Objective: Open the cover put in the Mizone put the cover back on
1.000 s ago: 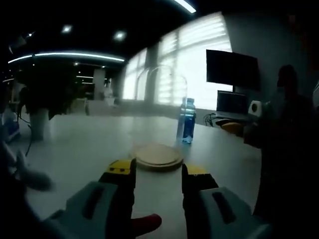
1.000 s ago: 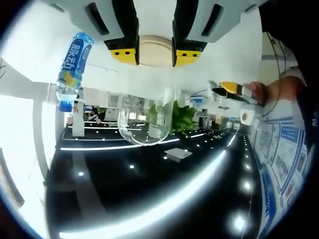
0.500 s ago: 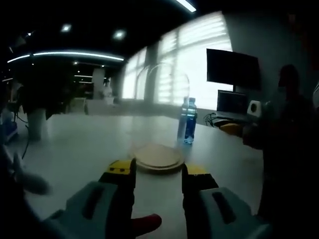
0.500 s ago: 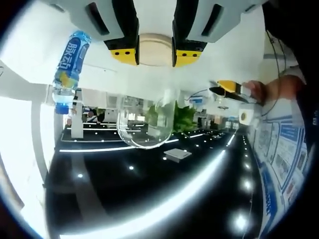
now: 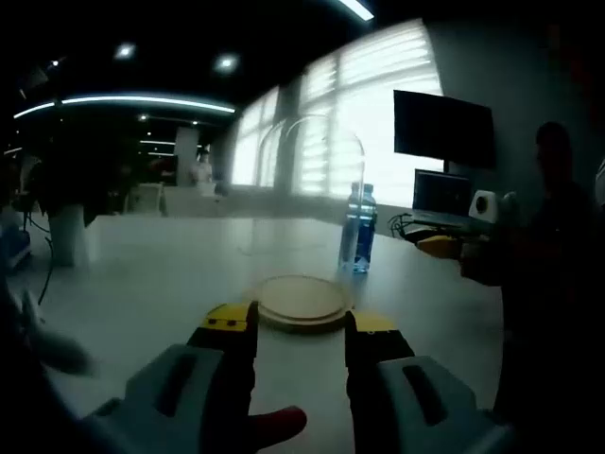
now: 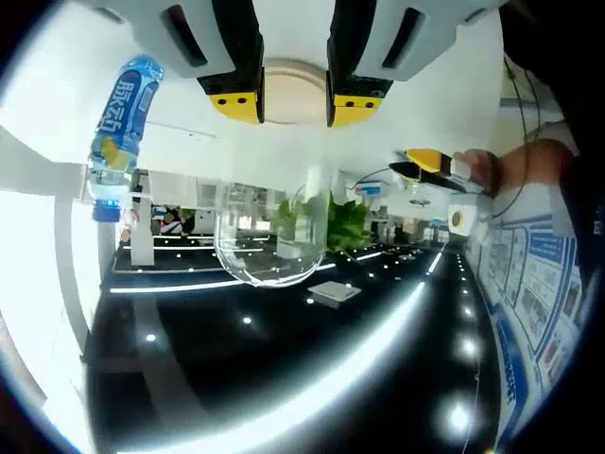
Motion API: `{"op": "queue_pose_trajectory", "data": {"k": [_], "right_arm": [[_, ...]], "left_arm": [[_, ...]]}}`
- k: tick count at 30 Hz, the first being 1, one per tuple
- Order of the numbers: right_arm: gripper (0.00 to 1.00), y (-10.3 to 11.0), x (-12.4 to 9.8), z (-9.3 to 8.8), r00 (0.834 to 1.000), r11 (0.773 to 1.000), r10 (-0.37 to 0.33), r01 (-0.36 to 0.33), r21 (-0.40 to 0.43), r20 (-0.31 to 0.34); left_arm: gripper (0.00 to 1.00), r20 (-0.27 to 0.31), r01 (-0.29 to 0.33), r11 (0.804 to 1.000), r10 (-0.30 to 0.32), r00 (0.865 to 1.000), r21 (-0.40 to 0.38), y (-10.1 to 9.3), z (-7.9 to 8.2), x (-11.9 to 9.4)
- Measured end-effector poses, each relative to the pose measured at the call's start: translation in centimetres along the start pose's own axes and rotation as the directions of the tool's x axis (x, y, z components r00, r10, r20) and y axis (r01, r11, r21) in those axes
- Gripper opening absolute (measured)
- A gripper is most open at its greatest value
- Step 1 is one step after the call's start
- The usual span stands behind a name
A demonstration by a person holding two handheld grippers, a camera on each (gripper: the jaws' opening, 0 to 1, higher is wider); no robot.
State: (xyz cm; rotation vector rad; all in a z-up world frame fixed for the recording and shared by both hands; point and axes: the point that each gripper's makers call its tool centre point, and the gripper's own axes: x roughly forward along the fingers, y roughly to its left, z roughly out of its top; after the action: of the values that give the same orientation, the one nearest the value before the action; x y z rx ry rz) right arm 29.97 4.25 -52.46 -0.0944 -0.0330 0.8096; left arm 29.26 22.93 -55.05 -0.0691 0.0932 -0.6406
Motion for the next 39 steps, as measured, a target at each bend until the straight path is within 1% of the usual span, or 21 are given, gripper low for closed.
{"op": "queue_pose_trajectory", "data": {"k": [5,10,14,16,18,20,23,26,30,33,36,39], "right_arm": [[0.19,0.3,0.1,0.1,1.0,1.0,0.007,-0.007,-0.011,-0.003],[0.19,0.2,0.6,1.5,1.0,1.0,0.008,-0.007,-0.027,0.015],[0.19,0.4,0.8,1.4,1.0,0.999,0.018,-0.017,-0.04,0.01],[0.2,0.4,0.8,1.2,1.0,0.999,0.019,-0.018,-0.045,0.005],[0.2,0.1,0.5,1.0,1.0,0.999,0.013,-0.013,-0.04,0.006],[0.2,0.1,0.4,1.1,1.0,0.999,0.015,-0.015,-0.03,0.012],[0.2,0.0,0.6,0.9,1.0,0.999,0.017,-0.017,-0.031,0.005],[0.21,0.0,0.8,0.8,1.0,0.999,0.021,-0.021,-0.041,-0.005],[0.22,-0.5,1.3,0.6,1.0,0.999,0.019,-0.02,-0.033,-0.014],[0.24,-1.0,1.4,0.5,1.0,1.0,0.012,-0.012,-0.027,-0.022],[0.24,-1.4,1.4,0.2,1.0,1.0,0.01,-0.01,-0.02,-0.023],[0.26,-1.3,1.3,0.1,1.0,1.0,0.009,-0.009,-0.018,-0.027]], "left_arm": [[0.3,-0.001,-0.004,1.0,0.004,1.0,-0.009,0.1,-0.3,0.0],[0.3,-0.011,-0.004,1.0,0.004,1.0,-0.008,0.2,-0.6,0.0],[0.3,0.0,-0.001,1.0,0.001,1.0,-0.012,0.2,-0.3,0.1],[0.3,-0.004,0.002,1.0,-0.002,1.0,-0.012,0.3,-0.4,0.4],[0.3,-0.018,0.0,1.0,0.0,1.0,-0.004,0.3,-0.5,0.8],[0.31,-0.015,0.01,1.0,-0.01,1.0,0.004,0.1,-0.3,0.9],[0.31,-0.004,0.01,1.0,-0.01,1.0,-0.007,0.3,-0.1,1.1],[0.33,-0.002,0.011,1.0,-0.011,1.0,-0.008,0.5,0.1,1.4],[0.4,-0.008,0.037,0.999,-0.037,0.999,0.018,0.3,0.6,1.9],[0.45,-0.022,0.038,0.999,-0.038,0.999,0.025,0.4,0.5,2.5],[0.46,-0.03,0.054,0.998,-0.053,0.998,0.043,0.3,0.3,2.9],[0.46,-0.011,0.052,0.997,-0.052,0.999,0.048,0.3,0.7,3.1]]}}
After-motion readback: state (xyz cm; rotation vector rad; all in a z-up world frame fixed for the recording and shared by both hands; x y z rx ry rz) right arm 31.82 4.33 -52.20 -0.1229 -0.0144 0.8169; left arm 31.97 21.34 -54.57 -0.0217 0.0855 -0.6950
